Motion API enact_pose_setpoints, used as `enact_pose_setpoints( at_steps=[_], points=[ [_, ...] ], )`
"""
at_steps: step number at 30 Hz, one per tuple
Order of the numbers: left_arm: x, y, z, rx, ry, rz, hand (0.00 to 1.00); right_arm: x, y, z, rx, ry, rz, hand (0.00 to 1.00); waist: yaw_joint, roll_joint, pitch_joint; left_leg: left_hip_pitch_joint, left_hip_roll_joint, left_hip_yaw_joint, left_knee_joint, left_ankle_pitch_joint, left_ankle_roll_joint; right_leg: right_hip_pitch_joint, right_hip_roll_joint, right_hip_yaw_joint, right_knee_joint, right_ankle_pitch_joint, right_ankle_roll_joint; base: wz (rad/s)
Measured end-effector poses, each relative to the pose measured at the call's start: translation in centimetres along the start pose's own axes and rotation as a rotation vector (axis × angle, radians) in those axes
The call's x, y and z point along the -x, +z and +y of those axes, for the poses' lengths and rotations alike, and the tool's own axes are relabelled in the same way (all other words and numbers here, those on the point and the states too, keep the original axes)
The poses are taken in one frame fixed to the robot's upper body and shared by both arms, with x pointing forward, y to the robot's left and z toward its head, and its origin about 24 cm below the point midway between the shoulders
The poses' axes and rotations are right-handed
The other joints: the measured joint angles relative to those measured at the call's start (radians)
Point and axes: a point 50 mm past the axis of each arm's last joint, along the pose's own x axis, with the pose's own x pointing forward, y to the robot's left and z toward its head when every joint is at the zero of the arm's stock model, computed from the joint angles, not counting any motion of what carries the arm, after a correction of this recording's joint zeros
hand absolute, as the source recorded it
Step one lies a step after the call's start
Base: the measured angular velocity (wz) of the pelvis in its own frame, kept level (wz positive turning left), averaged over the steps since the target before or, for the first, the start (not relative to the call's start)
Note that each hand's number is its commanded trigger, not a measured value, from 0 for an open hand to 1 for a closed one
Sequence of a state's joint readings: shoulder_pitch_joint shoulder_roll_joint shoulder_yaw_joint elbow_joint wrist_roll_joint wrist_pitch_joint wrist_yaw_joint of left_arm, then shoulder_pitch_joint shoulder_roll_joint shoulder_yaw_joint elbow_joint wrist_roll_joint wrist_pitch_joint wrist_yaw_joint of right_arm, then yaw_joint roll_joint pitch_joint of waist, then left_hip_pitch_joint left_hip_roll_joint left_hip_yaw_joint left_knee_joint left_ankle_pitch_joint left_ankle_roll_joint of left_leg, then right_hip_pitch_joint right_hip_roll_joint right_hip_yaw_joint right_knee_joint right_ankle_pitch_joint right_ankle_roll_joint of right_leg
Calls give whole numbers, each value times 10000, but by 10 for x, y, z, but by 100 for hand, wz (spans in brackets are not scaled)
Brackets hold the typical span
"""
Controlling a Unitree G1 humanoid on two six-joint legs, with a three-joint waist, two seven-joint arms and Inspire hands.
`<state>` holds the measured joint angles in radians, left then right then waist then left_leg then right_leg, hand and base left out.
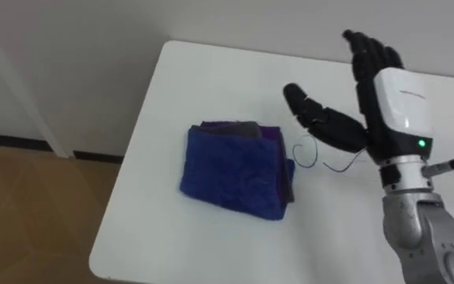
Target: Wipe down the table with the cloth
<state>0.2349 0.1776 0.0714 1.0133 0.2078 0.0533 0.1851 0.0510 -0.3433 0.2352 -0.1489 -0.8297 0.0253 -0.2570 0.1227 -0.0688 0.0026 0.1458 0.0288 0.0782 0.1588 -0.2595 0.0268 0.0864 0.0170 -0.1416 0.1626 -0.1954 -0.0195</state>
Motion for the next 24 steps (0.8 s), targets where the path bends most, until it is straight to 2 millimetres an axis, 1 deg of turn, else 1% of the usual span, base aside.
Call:
enact_pose_setpoints(
  at_steps=[2,4,6,8,9,12,13,14,15,16,17,18,19,20,21,22,23,24],
  points=[
    [0,-3,0,-35,-28,76,0,1,6,5,-115,309,-279,0,87,-35,-6,2,3,-14,-11,0,0,45,-28,-11,-75,8,-7,0],
    [0,-4,-1,-104,-63,67,0,3,7,11,-163,621,-387,0,132,-83,12,16,-1,-3,-13,0,0,91,-38,-10,-124,16,-5,2],
    [0,0,-2,-214,-97,-52,0,6,6,22,-182,1213,-363,0,193,-148,25,20,-46,-22,-12,0,0,129,18,11,-125,16,-4,2],
    [-1,6,-1,-195,-88,-200,0,9,5,33,-157,1745,-316,0,249,-177,37,-9,-48,-94,-11,0,0,146,13,-29,-131,17,-4,5],
    [-2,8,-1,-182,-93,-264,0,11,5,36,-118,1918,-325,0,244,-172,41,-17,-49,-110,-12,0,0,145,10,-59,-131,17,-4,12],
    [-3,21,1,-88,-58,-671,0,15,3,54,391,2920,-387,0,284,-78,104,-4,-52,-153,-10,0,0,162,-12,-158,-137,19,-4,1],
    [-4,22,1,-84,-52,-686,0,16,2,58,517,3158,-382,0,283,-66,105,8,-59,-153,1,0,0,174,-24,-172,-137,20,-5,0],
    [-4,22,1,-72,-38,-716,0,19,1,67,806,3651,-364,0,275,-70,99,-1,-81,-115,88,0,0,220,-110,-131,-146,24,-9,0],
    [-4,23,1,-59,-35,-731,0,21,0,72,839,3917,-319,0,265,-118,94,-40,-97,-69,245,0,0,292,-158,-36,-186,35,-18,16],
    [-4,23,2,-80,-20,-741,0,27,0,84,711,4450,-48,0,231,-331,172,-620,-311,126,1306,-140,-209,543,-493,666,-405,94,-54,45],
    [-4,27,-1,-294,-110,-908,0,33,-3,91,695,4653,320,0,164,-572,133,-1469,-461,238,1286,-111,-305,542,-722,1340,-436,97,-39,64],
    [-4,31,-3,-384,-157,-1063,0,34,-6,90,698,4456,504,0,133,-443,86,-1932,-373,277,849,108,-325,466,-730,1348,-368,74,-5,46],
    [-4,32,-2,-488,-129,-1067,0,34,-12,90,891,4413,792,0,361,-454,-14,-2088,-322,705,1011,660,156,309,-843,1357,-188,-46,366,0],
    [-4,28,-3,-524,-163,-880,0,32,-14,91,1151,4442,813,0,555,-364,51,-1796,-287,643,938,683,170,307,-849,837,-99,-44,641,-32],
    [-4,26,-3,-563,-170,-798,0,31,-15,92,1278,4542,779,0,660,-311,73,-1681,-266,471,911,683,170,322,-823,576,-114,-49,656,-43],
    [-4,23,-3,-669,-145,-720,0,32,-15,93,1463,4652,714,0,819,-226,121,-1470,-230,-8,768,682,169,236,-759,192,-201,27,605,-26],
    [-4,21,-2,-661,-119,-637,0,32,-13,93,1551,4658,646,0,835,-213,132,-1358,-268,-159,580,677,160,57,-764,-44,-506,365,579,-12],
    [-4,21,-2,-675,-133,-601,0,32,-13,94,1622,4670,631,0,781,-199,120,-1328,-288,-179,491,671,152,31,-776,-228,-412,339,527,9]
  ],
)
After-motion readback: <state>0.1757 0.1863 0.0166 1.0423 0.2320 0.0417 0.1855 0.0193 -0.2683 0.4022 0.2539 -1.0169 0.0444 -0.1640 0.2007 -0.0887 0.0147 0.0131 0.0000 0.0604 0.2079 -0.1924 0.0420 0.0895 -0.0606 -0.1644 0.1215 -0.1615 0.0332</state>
